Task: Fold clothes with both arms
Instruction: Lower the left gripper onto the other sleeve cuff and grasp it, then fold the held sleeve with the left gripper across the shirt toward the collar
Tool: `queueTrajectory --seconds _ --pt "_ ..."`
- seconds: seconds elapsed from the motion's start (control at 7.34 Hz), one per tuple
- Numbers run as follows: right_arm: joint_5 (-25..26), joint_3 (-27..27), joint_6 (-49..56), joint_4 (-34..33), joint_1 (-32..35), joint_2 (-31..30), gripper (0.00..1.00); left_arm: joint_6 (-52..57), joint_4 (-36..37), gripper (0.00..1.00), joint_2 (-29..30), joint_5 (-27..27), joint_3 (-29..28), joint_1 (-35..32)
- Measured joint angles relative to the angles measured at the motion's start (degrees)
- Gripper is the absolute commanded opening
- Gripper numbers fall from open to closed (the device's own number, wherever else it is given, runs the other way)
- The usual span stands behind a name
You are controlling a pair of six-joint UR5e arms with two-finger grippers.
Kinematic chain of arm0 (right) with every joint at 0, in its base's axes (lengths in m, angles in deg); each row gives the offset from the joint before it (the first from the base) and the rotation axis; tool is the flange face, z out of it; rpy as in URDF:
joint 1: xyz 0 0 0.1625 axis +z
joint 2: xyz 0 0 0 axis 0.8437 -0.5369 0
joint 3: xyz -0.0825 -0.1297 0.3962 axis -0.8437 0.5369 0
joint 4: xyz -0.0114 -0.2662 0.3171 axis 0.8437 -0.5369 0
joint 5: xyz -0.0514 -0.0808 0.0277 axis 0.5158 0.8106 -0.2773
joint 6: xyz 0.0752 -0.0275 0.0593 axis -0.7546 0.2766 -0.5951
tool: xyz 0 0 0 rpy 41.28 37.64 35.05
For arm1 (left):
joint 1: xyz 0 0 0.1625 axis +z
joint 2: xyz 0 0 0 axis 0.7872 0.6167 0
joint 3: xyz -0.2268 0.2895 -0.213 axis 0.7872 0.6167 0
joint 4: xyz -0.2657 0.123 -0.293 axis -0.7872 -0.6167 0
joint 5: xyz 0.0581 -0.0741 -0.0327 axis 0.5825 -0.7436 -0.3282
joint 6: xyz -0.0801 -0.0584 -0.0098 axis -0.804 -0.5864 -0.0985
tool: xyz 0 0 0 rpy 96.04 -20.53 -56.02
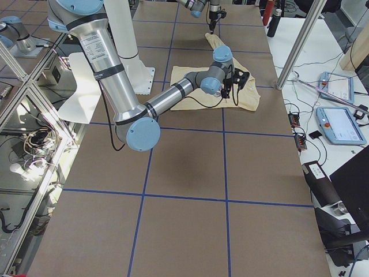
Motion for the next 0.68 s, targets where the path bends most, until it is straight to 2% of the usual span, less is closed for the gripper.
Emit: queueTrajectory --seconds 0.14,0.41,0.68 --pt "-1.24 -0.73 1.31 0.16 1.04 -1.66 0.99 -8.81 0.77 0.0 1.85 -1.57 4.01 0.2" --pt "-4.75 -1.03 9.23 0.22 5.23 -6.11 1.0 -32.5 1.21 0.0 9.6 -4.3 8.85 3.06" --pt "-7.54 0.45 20.2 0.14 10.23 -10.78 1.0 -49.7 1.28 0.0 19.23 -1.33 9.43 8.66"
